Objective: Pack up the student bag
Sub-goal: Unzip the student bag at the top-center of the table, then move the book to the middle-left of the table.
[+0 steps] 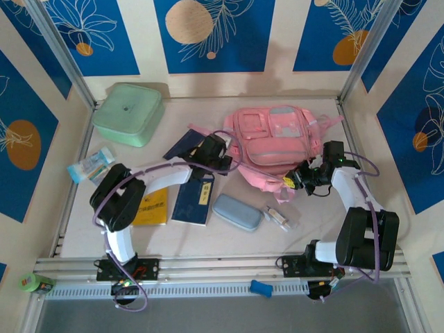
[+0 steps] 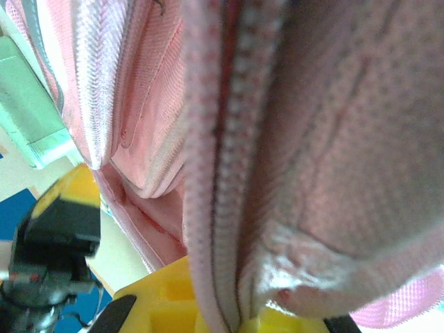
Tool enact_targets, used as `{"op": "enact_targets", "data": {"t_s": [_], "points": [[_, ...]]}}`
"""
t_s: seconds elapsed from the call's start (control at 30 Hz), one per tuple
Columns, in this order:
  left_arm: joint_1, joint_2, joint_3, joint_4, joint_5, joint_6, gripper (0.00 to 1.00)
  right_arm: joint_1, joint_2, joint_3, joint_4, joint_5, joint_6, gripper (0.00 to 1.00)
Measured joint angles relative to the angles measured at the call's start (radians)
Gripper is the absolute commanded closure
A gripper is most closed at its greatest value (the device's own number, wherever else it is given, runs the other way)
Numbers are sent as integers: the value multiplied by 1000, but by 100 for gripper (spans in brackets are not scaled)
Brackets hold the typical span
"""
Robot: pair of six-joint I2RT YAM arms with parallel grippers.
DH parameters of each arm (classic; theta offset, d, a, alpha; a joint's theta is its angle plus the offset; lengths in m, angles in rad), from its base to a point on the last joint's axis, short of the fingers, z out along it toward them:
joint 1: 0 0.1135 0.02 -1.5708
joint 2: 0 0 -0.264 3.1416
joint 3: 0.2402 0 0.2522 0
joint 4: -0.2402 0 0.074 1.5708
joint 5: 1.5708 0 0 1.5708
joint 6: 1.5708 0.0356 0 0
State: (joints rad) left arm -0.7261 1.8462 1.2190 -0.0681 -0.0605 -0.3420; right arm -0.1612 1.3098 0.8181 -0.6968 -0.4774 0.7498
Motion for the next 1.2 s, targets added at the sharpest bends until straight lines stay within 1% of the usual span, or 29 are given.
{"op": "enact_targets", "data": {"t_s": [0.2,0.43,0.5,0.53,0.57,0.6,0.63,0.67,0.7,0.77,0.87,0.97,1.07,1.13,1.2], "points": [[82,102,116,-8,5,1,100,33,-17,-5,17,2,18,100],[118,155,190,-29,8,8,100,170,-37,-47,143,52,147,100],[127,156,194,-31,23,7,100,180,-43,-47,157,65,165,87],[129,156,200,-37,34,7,90,180,-50,-47,158,71,167,80],[130,156,206,-45,44,5,75,179,-59,-47,157,77,168,72],[131,156,212,-51,51,8,66,179,-68,-47,154,81,170,67],[132,156,216,-56,62,7,59,179,-80,-47,151,83,162,61],[132,150,216,-62,76,4,55,179,-90,-47,146,84,156,56],[133,142,214,-73,91,1,54,179,-98,-47,141,85,150,52],[134,102,190,-92,117,-7,52,179,-119,-45,113,92,126,44],[135,-25,104,-127,153,-18,47,187,-183,-36,53,124,96,37],[135,-190,16,-178,170,-25,43,211,-258,-7,-9,156,64,34],[139,-360,-58,-244,172,-23,38,267,-287,23,-52,167,38,34],[144,-456,-102,-287,167,-24,35,322,-284,27,-63,176,35,34],[158,-545,-154,-333,153,-31,32,404,-278,27,-66,194,47,34]]}}
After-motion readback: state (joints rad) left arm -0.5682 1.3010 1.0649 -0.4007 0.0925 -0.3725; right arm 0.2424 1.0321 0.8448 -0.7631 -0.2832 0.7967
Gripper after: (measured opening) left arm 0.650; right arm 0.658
